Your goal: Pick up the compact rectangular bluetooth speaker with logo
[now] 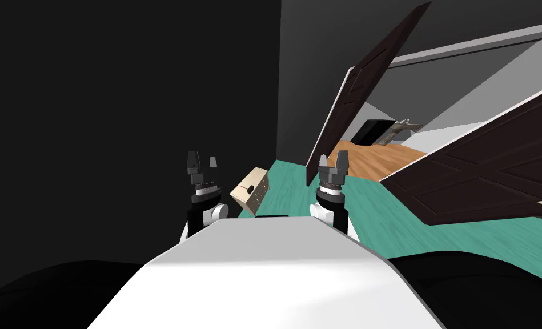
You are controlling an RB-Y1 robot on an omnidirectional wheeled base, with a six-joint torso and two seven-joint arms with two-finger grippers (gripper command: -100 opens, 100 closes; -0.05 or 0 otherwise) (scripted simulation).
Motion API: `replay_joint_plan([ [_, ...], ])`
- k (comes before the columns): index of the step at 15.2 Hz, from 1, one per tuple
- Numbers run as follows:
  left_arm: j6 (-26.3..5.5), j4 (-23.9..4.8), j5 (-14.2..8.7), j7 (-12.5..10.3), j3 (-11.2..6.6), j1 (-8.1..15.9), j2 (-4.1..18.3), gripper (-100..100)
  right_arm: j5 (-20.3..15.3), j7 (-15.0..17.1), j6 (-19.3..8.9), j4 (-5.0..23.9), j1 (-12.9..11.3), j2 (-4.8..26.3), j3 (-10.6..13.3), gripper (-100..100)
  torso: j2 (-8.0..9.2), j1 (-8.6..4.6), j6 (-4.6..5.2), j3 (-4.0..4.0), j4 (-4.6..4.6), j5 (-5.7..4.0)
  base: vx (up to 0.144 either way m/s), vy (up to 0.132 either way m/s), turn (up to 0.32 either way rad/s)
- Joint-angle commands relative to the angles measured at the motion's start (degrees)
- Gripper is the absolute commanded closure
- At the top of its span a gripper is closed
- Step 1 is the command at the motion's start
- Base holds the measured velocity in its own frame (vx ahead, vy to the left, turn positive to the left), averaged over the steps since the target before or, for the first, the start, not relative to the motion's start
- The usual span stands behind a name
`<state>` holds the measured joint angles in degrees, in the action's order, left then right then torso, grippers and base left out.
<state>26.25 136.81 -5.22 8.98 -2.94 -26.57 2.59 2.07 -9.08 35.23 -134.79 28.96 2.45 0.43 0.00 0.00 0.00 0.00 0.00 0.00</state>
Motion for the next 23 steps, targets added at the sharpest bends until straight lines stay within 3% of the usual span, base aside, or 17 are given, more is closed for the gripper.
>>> replay_joint_plan([
  [1,-1.63,-1.0,-0.14,-0.48,-0.26,0.45,0.99,-100,0.0,0.0,0.0,0.0,0.0,0.0,0.0,0,0.0,0.0,0.0,0.0,0.0,0.0,0.014,-0.013,0.021],
  [10,-9.42,-5.76,-0.78,-2.75,-1.53,2.58,3.43,-100,0.0,0.0,0.0,0.0,0.01,-0.01,0.0,0,-0.21,-0.19,-0.01,-0.12,-0.05,-0.04,0.041,-0.045,0.045],
  [15,-15.76,-10.12,-1.37,-4.83,-2.68,4.51,4.69,-100,0.0,0.0,0.0,0.0,0.01,0.0,0.0,0,-0.26,-0.2,0.0,-0.16,-0.06,-0.04,0.054,-0.049,0.051],
  [17,-16.52,-10.12,-1.37,-4.83,-2.68,4.51,4.69,-100,0.0,0.0,0.0,0.0,0.01,-0.01,0.0,0,-0.29,-0.21,0.0,-0.17,-0.07,-0.04,0.048,-0.049,0.042],
  [20,-20.64,-13.52,-1.83,-6.44,-3.58,6.01,5.42,-100,0.0,0.0,0.0,0.0,0.01,0.0,0.0,0,-0.21,-0.18,0.0,-0.12,-0.05,-0.04,0.04,-0.051,0.049],
  [22,-22.03,-13.52,-1.83,-6.44,-3.58,6.01,5.42,-100,0.0,0.0,0.0,0.0,0.01,-0.01,0.0,0,-0.24,-0.25,-0.01,-0.14,-0.06,-0.05,0.042,-0.055,0.05],
  [23,-23.77,-15.33,-2.07,-7.31,-4.07,6.81,5.77,-100,0.0,0.0,0.0,0.0,0.01,0.0,0.0,0,-0.21,-0.21,0.0,-0.12,-0.05,-0.05,0.051,-0.043,0.056],
])
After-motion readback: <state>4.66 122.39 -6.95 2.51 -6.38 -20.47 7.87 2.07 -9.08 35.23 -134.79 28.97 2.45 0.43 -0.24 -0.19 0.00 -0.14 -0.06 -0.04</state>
